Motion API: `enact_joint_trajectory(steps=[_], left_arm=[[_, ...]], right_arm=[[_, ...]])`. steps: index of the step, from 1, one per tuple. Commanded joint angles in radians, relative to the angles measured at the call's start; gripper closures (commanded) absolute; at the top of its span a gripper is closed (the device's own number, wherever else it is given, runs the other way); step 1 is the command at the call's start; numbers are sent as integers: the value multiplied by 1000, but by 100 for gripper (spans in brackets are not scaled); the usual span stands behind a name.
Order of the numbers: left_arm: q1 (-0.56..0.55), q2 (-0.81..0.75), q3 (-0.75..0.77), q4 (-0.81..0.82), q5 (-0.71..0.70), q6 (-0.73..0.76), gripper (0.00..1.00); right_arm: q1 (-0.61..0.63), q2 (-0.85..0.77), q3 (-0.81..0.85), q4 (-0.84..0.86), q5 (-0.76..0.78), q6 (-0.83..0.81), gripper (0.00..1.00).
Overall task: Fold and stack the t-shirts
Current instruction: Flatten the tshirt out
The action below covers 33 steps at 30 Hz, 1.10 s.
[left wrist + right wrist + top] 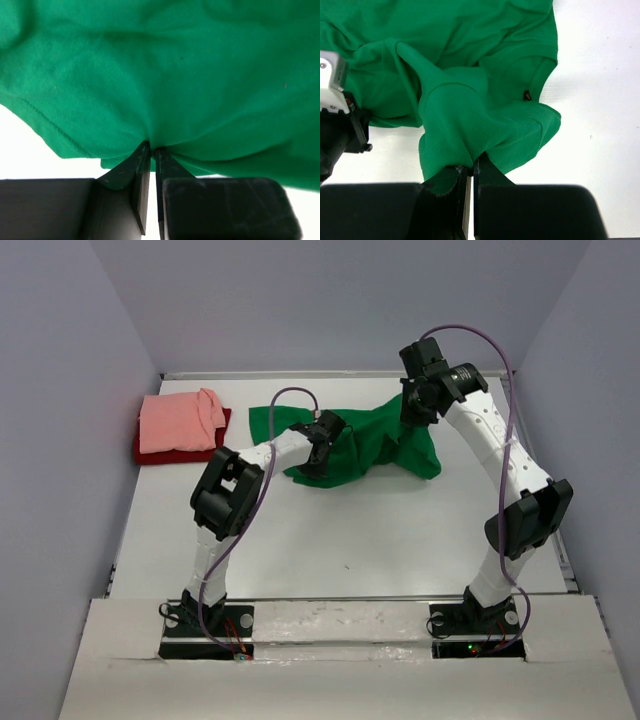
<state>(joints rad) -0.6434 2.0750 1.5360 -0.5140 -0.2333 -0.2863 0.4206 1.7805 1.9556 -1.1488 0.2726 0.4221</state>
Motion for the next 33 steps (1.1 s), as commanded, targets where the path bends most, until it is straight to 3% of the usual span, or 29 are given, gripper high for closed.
enact_joint_trajectory(steps=[1,3,4,8,18,28,33], left_arm=[[8,-6,75,-41,-6,2,83],[10,-10,88,-47,-12,1,88],[11,-19,90,-49,-18,1,100],[11,-91,82,-67,-86,-25,100],[-59,-496,10,-173,-310,-97,100],[-196,-755,142,-405,-317,-134,100],[-211,-852,161,-520,-319,-185,100]], right_arm=[[6,-64,8,24,10,-8,100],[6,-61,8,21,13,-9,100],[6,-61,5,21,13,-8,100],[6,-66,-21,37,-3,-8,100],[6,-125,-136,64,33,20,100],[6,-328,-181,-72,288,81,100],[6,-446,-129,-181,341,98,100]])
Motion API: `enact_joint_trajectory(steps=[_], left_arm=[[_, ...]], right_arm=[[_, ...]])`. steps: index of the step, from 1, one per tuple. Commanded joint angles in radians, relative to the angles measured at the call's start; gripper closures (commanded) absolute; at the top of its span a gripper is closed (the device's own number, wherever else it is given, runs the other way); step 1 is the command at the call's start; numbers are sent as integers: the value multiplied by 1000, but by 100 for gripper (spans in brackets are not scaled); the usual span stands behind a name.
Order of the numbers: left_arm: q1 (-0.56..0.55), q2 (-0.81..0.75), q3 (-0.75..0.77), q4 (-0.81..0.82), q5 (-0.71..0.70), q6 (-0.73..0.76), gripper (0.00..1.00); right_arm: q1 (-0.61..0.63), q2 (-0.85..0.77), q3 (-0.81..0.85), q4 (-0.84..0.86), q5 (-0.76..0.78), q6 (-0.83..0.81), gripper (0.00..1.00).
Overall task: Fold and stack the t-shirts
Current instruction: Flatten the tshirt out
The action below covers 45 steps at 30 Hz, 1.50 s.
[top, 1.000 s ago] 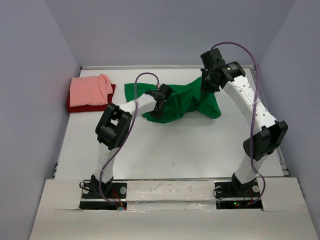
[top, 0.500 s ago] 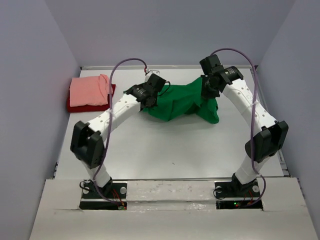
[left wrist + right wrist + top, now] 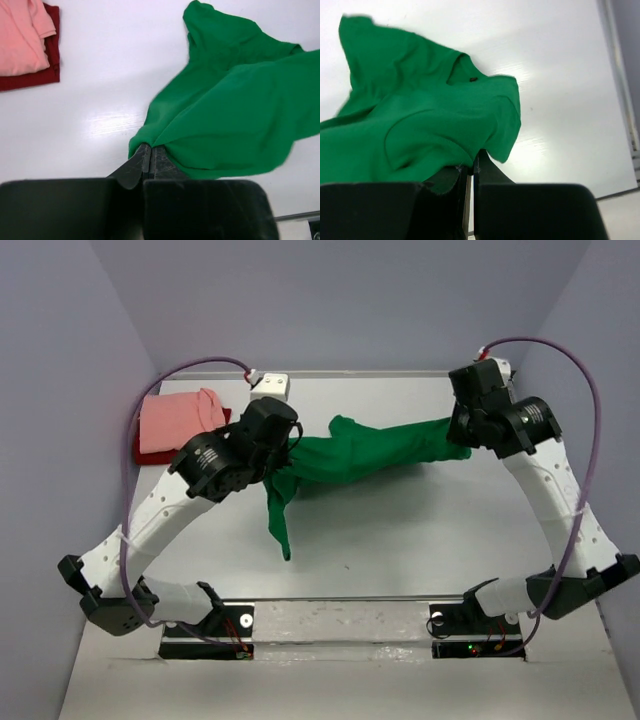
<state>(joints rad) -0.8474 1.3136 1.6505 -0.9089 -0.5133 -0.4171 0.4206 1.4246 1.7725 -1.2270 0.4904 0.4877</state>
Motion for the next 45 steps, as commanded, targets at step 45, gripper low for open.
enact_joint_trajectory(steps=[45], left_arm=[[187,-114,-202,163,342,15,100]], right_arm=[[6,29,100,104,-116,-227,100]])
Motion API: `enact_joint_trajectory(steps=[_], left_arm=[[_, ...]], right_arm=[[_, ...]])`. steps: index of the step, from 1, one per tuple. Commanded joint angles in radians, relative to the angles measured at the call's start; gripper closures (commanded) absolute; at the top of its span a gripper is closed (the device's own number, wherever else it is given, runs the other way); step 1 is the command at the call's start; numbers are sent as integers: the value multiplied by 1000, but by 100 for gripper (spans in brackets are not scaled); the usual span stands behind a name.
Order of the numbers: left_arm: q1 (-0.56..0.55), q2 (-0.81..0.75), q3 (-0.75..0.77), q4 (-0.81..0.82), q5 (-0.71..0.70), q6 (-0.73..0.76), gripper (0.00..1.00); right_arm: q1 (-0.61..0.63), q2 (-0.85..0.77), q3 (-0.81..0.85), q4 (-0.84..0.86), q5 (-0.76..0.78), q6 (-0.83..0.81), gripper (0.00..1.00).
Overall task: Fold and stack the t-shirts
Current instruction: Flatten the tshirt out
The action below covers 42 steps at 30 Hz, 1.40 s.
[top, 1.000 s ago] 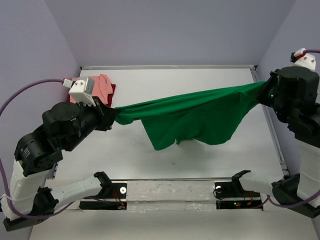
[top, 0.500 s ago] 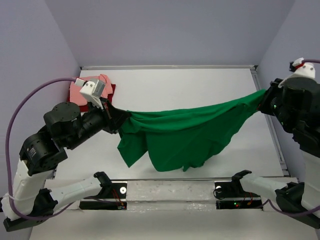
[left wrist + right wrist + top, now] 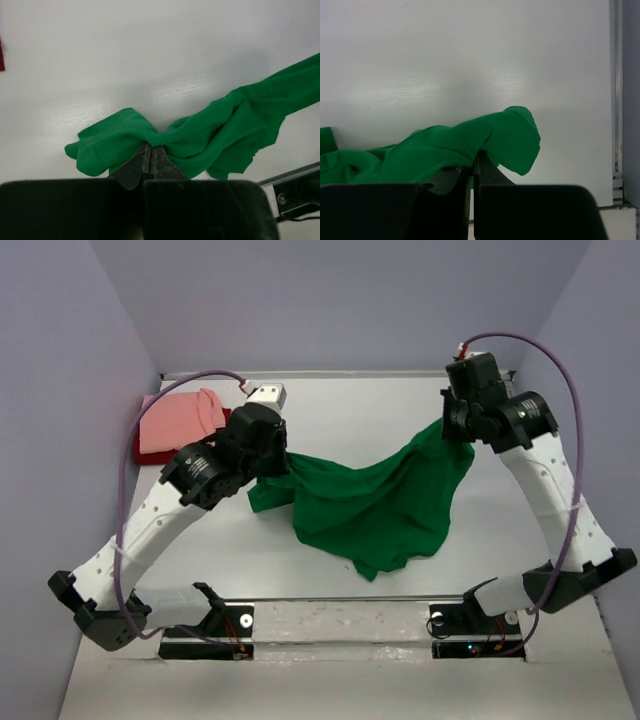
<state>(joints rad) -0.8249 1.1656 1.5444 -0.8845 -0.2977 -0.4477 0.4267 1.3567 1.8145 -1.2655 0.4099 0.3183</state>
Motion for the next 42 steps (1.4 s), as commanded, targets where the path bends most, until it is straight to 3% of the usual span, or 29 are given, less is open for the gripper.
enact_joint_trajectory(steps=[1,9,15,19,21,24,26,27,28,30,33,36,40,42], left_arm=[[214,52,-122,177,159,52,100],[429,313,-58,307,170,133,100],[524,546,72,346,259,182,100],[563,658,170,343,288,185,100],[593,755,242,332,293,181,100],[631,903,380,276,281,173,66],[645,1001,475,214,282,164,27],[647,1017,526,207,266,170,9],[652,1028,542,203,252,172,1],[661,1011,546,223,232,162,1],[676,900,455,283,203,139,1],[673,694,286,381,170,124,1],[653,487,134,362,245,101,1],[626,447,68,343,268,101,1]], right_arm=[[0,129,74,150,-33,-62,100],[-126,546,461,163,-61,-156,100],[-189,715,612,180,-120,-189,100],[-201,751,580,255,-170,-219,100],[-246,846,644,216,-244,-194,92],[-285,938,654,199,-310,-185,72],[-298,944,635,204,-301,-185,56],[-298,918,611,216,-298,-186,47],[-298,897,596,227,-298,-189,38],[-319,839,571,239,-299,-186,6],[-319,772,546,204,-295,-160,5],[-319,624,398,192,-298,-125,6],[-278,222,-124,319,-396,-62,9],[-278,98,-297,389,-577,-29,9]])
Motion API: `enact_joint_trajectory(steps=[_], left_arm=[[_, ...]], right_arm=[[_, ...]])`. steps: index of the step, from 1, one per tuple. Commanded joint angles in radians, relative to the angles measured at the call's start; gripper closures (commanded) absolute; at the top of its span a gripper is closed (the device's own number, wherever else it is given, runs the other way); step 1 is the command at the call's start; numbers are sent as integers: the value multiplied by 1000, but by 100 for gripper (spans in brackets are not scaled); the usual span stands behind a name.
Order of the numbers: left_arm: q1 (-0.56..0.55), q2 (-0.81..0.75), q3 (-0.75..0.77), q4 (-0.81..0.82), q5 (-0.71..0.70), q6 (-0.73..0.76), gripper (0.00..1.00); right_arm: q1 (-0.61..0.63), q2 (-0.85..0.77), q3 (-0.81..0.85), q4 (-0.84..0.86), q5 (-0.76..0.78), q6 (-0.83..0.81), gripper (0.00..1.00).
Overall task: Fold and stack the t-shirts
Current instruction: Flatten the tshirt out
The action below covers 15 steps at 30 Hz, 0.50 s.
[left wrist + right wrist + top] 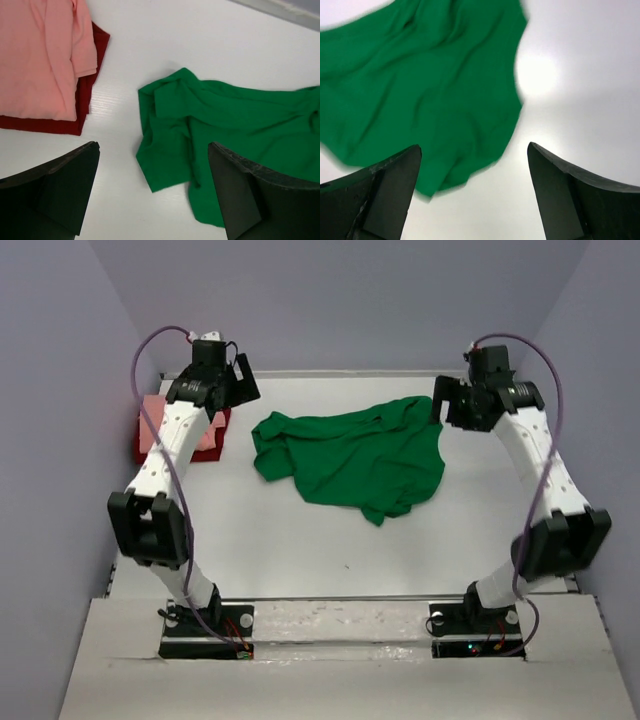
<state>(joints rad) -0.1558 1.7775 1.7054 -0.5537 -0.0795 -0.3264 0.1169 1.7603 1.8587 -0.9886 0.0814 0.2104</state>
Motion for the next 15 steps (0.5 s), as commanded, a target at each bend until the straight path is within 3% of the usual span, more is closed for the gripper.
enact_joint_trajectory(steps=[1,2,7,15], left_arm=[[-69,-185,-171,14,60,-20,1],[-83,-228,-220,33,58,-23,1],[-82,-273,-461,129,268,-26,1],[-71,-187,-517,170,301,-25,1]], right_arm=[[32,-362,-424,134,-300,128,9],[32,-462,-599,212,-433,156,11],[32,-602,-936,384,-698,262,12],[32,-533,-937,285,-473,185,18]])
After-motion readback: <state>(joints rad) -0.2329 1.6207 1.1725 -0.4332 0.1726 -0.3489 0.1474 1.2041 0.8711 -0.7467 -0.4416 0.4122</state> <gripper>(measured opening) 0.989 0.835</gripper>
